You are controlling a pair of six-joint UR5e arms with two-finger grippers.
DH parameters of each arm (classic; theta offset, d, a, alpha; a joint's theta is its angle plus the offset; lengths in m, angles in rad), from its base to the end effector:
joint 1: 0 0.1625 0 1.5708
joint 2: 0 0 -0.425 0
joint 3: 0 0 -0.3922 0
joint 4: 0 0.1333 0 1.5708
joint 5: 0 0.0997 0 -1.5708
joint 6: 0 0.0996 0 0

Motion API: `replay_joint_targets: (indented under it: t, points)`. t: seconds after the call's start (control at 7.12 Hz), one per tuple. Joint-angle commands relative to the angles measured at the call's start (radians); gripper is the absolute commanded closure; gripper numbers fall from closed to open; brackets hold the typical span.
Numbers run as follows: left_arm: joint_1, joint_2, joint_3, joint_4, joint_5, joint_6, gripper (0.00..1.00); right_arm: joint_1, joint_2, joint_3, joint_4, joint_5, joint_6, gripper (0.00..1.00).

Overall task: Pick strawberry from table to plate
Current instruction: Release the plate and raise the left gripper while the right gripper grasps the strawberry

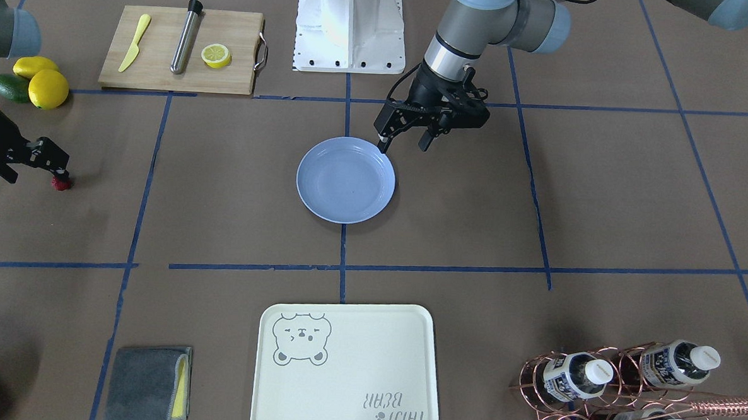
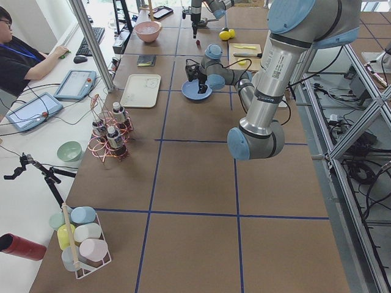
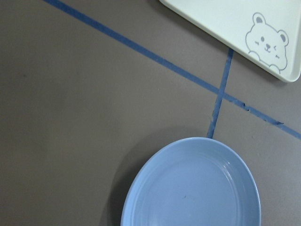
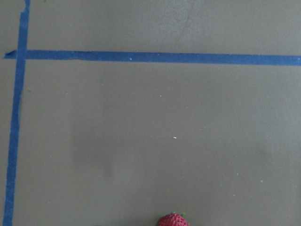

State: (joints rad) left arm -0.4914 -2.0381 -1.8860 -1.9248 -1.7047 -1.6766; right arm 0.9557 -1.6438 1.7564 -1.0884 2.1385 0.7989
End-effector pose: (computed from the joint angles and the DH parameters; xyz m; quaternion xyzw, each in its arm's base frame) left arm 0.4733 -0.3894 0.2165 0.0475 0.5378 -0.2130 0.8143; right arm -0.2167 -0.4449 0.5560 0.0400 -0.3864 0.0025 0.9215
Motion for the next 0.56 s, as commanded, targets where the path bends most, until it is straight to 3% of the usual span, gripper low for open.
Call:
replay_joint_targets:
  t: [0.0, 0.28, 0.42]
  points:
    - [-0.024, 0.004, -0.007, 0.007, -0.007, 0.018, 0.0, -0.04, -0.001, -0.023, 0.01, -0.018, 0.005, 0.0]
    - [-0.027, 0.004, -0.01, 0.007, -0.007, 0.018, 0.0, -0.061, 0.012, -0.055, 0.01, -0.045, 0.003, 0.01]
    - [-0.027, 0.004, -0.01, 0.007, -0.007, 0.018, 0.0, -0.061, 0.012, -0.054, 0.016, -0.043, 0.005, 0.15]
